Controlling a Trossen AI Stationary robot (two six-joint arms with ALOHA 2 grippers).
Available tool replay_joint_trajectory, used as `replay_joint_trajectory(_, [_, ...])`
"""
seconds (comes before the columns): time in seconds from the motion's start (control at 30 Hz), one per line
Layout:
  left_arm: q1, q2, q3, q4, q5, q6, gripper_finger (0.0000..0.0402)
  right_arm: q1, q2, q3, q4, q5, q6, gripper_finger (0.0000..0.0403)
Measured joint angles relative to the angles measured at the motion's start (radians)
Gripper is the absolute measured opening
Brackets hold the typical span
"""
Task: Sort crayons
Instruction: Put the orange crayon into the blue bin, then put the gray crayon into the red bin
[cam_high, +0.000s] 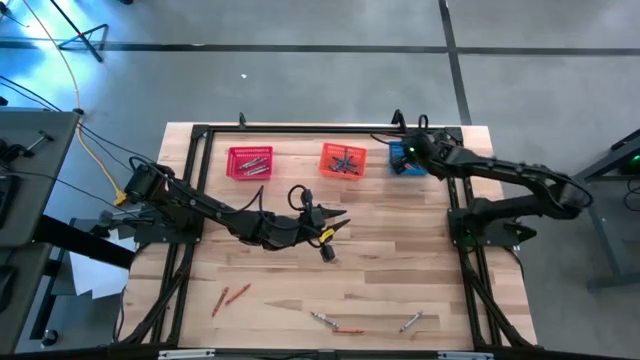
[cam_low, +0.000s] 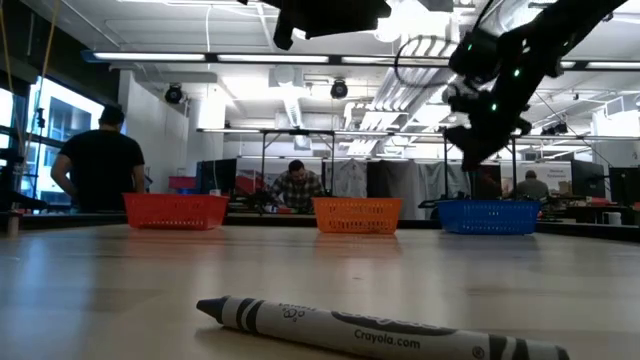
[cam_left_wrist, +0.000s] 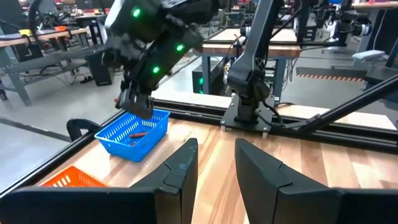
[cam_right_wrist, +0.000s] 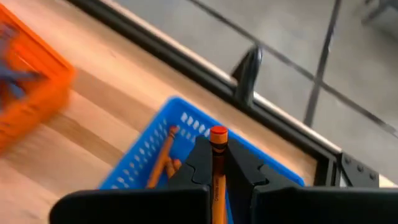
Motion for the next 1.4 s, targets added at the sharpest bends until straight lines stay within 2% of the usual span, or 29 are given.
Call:
replay_joint_trajectory(0.2, [-0.001,0.000,0.000,-0.011,0.000,-0.026,0.0094,-0.038,0.124,0.000,0.015,-0.022,-0.023,0.0007])
replay_joint_trajectory(0.4, [-0.001,0.000,0.000,-0.029,0.001,-0.035,0.0095,-0.038,0.151,0.000,0.066,-0.041,-0.027,0.0016])
replay_joint_trajectory(0.73, [-0.001,0.000,0.000,-0.032,0.001,-0.035,0.0093,-0.038,0.142,0.000,0.002,-0.047,-0.065,0.0122])
replay_joint_trajectory(0.87, [-0.001,0.000,0.000,-0.040,0.001,-0.035,0.0093,-0.021,0.084,0.010,-0.099,-0.073,-0.033,0.0140])
replay_joint_trajectory(0.93, [-0.001,0.000,0.000,-0.055,0.001,-0.035,0.0093,0.006,0.016,0.026,-0.148,-0.146,-0.014,0.0140])
replay_joint_trajectory(1.1, [0.001,0.000,0.000,-0.112,0.001,-0.035,0.0093,0.163,-0.212,0.023,-0.198,-0.508,0.082,0.0135])
replay_joint_trajectory(1.17, [0.003,0.000,0.000,-0.132,0.001,-0.034,0.0093,0.269,-0.288,0.013,-0.215,-0.598,0.146,0.0133])
replay_joint_trajectory(1.3, [0.017,0.000,0.000,-0.166,0.002,-0.034,0.0093,0.519,-0.379,0.006,-0.315,-0.599,0.335,0.0129])
replay_joint_trajectory(1.4, [0.034,0.000,0.000,-0.176,0.002,-0.035,0.0093,0.713,-0.371,0.005,-0.387,-0.570,0.500,0.0128])
